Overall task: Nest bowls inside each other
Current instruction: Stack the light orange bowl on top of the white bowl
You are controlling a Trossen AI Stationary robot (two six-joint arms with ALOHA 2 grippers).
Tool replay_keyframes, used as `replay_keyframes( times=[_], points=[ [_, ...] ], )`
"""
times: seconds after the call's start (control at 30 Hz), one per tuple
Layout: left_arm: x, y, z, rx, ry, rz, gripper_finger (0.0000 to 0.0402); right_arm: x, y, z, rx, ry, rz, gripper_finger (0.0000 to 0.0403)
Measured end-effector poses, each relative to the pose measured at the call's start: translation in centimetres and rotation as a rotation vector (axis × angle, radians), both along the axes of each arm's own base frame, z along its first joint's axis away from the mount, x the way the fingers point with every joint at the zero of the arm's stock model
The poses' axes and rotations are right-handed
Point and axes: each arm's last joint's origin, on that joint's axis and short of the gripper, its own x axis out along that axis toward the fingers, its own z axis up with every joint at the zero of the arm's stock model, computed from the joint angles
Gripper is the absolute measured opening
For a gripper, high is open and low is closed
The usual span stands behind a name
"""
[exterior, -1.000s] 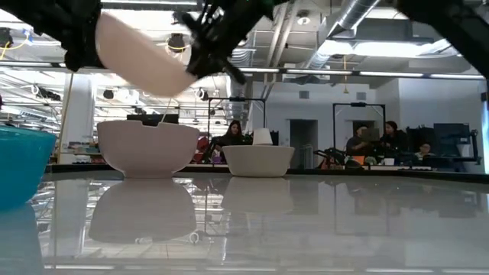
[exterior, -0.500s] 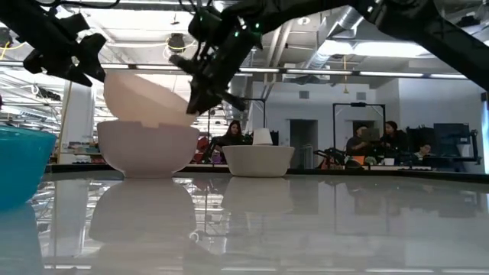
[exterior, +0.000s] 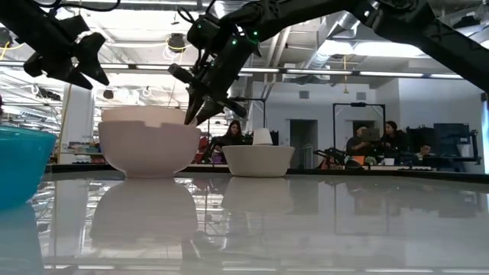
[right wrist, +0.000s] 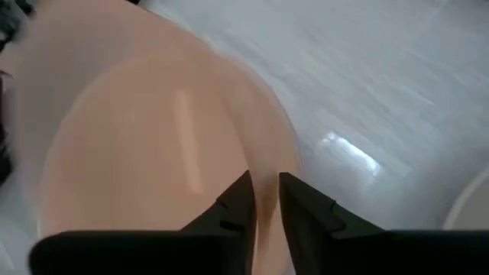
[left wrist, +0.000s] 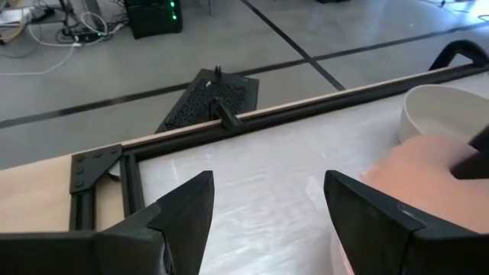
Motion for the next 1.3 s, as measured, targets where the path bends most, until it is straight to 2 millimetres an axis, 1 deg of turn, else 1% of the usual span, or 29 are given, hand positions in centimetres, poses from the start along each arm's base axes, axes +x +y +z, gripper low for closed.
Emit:
replay_keyframes(
  times=[0.17, 0.3, 0.47, 0.53, 0.6, 0.7, 0.77, 0.83, 0.97, 1.0, 1.03, 1.1, 1.2, 1.27, 1.3],
  points=[
    [0.0, 0.0, 0.0, -0.003, 0.001, -0.004, 0.0238, 0.0, 0.0, 0.0, 0.001, 0.000, -0.001, 0.0144],
    [0.0, 0.0, 0.0, -0.003, 0.001, -0.004, 0.0238, -0.3, -0.6, 0.4, 0.007, -0.002, 0.018, 0.0190],
    [0.0, 0.0, 0.0, -0.003, 0.002, -0.004, 0.0238, -1.7, -2.1, 2.5, 0.014, -0.037, 0.001, 0.0232],
    [0.0, 0.0, 0.0, -0.004, 0.003, -0.005, 0.0238, -2.3, -2.7, 3.3, 0.020, -0.038, 0.008, 0.0238],
    [0.0, 0.0, 0.0, -0.008, 0.002, -0.009, 0.0238, -2.4, -3.2, 3.7, 0.035, -0.070, 0.033, 0.0236],
    [0.0, 0.0, -0.1, -0.013, -0.004, -0.012, 0.0238, -2.5, -3.3, 3.9, 0.077, -0.099, 0.097, 0.0214],
    [0.0, 0.0, -0.1, -0.018, -0.006, -0.015, 0.0238, -2.0, -3.1, 3.7, 0.085, -0.124, 0.131, 0.0186],
    [0.1, 0.0, -0.3, -0.024, -0.008, -0.012, 0.0238, -1.8, -2.7, 3.6, 0.082, -0.131, 0.160, 0.0147],
    [0.2, 0.0, -0.6, -0.038, -0.014, -0.013, 0.0238, -1.1, -2.0, 3.1, 0.051, -0.173, 0.195, 0.0047],
    [0.2, 0.0, -0.7, -0.043, -0.015, -0.012, 0.0238, -1.0, -2.0, 3.1, 0.054, -0.178, 0.205, 0.0027],
    [0.2, 0.0, -0.7, -0.045, -0.019, -0.011, 0.0238, -1.0, -1.9, 3.1, 0.062, -0.181, 0.214, 0.0020],
    [0.2, 0.0, -0.7, -0.044, -0.023, -0.011, 0.0238, -1.0, -2.0, 3.1, 0.062, -0.186, 0.215, 0.0023],
    [0.2, 0.0, -0.7, -0.049, -0.026, -0.013, 0.0238, -0.7, -2.5, 2.2, 0.068, -0.184, 0.207, 0.0034],
    [0.2, 0.0, -0.7, -0.049, -0.028, -0.013, 0.0238, -0.5, -3.0, 1.0, 0.090, -0.163, 0.207, 0.0031],
    [0.2, 0.0, -0.7, -0.050, -0.028, -0.013, 0.0238, -0.3, -3.3, 0.7, 0.092, -0.171, 0.203, 0.0027]
  ],
)
